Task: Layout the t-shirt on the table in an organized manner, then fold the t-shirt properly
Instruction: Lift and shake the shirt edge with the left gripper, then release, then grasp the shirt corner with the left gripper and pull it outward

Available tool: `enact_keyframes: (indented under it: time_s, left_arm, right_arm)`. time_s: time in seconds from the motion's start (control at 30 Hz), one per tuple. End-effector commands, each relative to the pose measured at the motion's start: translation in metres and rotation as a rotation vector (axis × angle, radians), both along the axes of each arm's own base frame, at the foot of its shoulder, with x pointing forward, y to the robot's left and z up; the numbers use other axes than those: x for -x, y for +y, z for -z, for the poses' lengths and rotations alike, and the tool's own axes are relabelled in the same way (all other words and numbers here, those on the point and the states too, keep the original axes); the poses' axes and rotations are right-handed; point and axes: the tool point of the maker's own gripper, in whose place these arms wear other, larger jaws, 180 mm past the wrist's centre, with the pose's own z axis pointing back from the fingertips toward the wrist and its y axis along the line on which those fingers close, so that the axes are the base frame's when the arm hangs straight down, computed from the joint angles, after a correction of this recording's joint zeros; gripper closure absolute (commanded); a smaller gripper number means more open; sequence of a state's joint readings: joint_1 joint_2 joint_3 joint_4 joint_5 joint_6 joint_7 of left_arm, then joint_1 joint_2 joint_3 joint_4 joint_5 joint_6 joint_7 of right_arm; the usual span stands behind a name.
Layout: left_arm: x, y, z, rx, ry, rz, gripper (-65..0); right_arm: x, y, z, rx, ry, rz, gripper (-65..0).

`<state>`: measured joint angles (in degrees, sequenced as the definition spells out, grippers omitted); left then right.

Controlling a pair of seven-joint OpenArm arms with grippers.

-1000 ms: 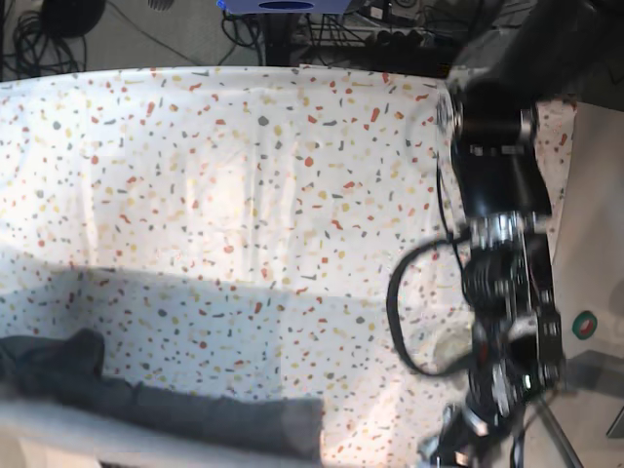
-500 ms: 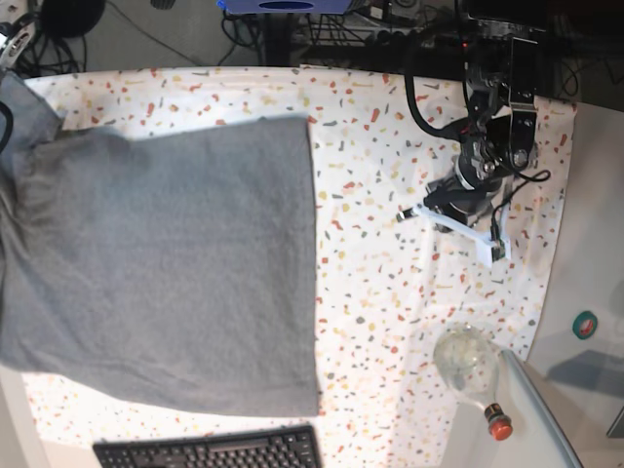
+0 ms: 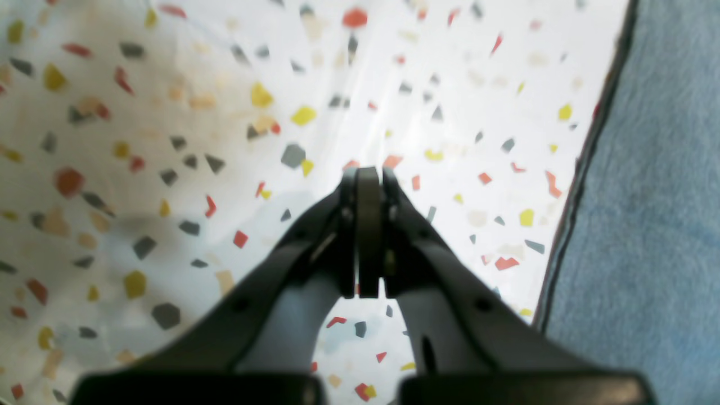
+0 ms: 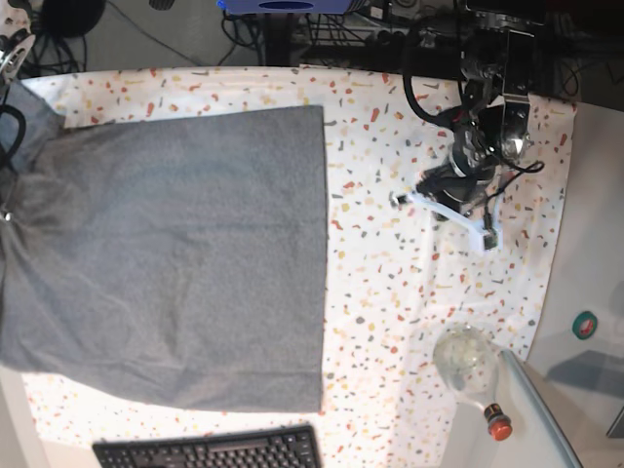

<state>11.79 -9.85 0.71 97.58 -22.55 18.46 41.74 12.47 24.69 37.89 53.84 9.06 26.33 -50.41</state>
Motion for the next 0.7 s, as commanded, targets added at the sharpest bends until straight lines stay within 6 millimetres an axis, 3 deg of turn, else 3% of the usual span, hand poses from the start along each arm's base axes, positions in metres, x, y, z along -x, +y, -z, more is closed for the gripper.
enact_keyframes:
  time_s: [0.0, 0.13, 0.23, 0.3, 0.33, 0.37, 0.43, 0.67]
  left_arm:
    - [-0.003, -0.009, -0.006, 0.011, -0.022, 0.019, 0.0]
    - [0.013, -0.013, 0.011, 0.019, 0.033, 0.026, 0.0]
    - [0.028, -0.022, 0.021, 0.084, 0.071, 0.000, -2.6]
    - [0.038, -0.023, 0.025, 0.152, 0.094, -0.036, -19.4]
    - [0.042, -0.026, 0.027, 0.198, 0.105, -0.053, -26.8]
    - [0.044, -0.031, 0.027, 0.254, 0.112, -0.067, -32.9]
    - [0.048, -0.036, 0.032, 0.328, 0.135, -0.089, -38.2]
    - [0.064, -0.083, 0.061, 0.532, 0.282, -0.070, -34.6]
  right_arm:
    - [-0.010, -0.018, -0.020, 0.032, -0.051, 0.024, 0.0]
    - [-0.003, -0.023, -0.020, 0.018, -0.049, 0.059, 0.0]
    - [0.004, -0.027, -0.019, 0.003, -0.047, 0.092, -29.6]
    - [0.012, -0.031, -0.018, -0.009, -0.058, 0.124, -44.4]
    - [0.016, -0.036, -0.021, -0.005, -0.071, 0.144, -48.6]
    - [0.016, -0.040, -0.026, 0.003, -0.095, 0.162, -49.5]
    - [0.022, -0.042, -0.030, 0.019, -0.117, 0.179, -49.2]
    - [0.025, -0.041, -0.058, 0.129, -0.178, 0.141, -49.2]
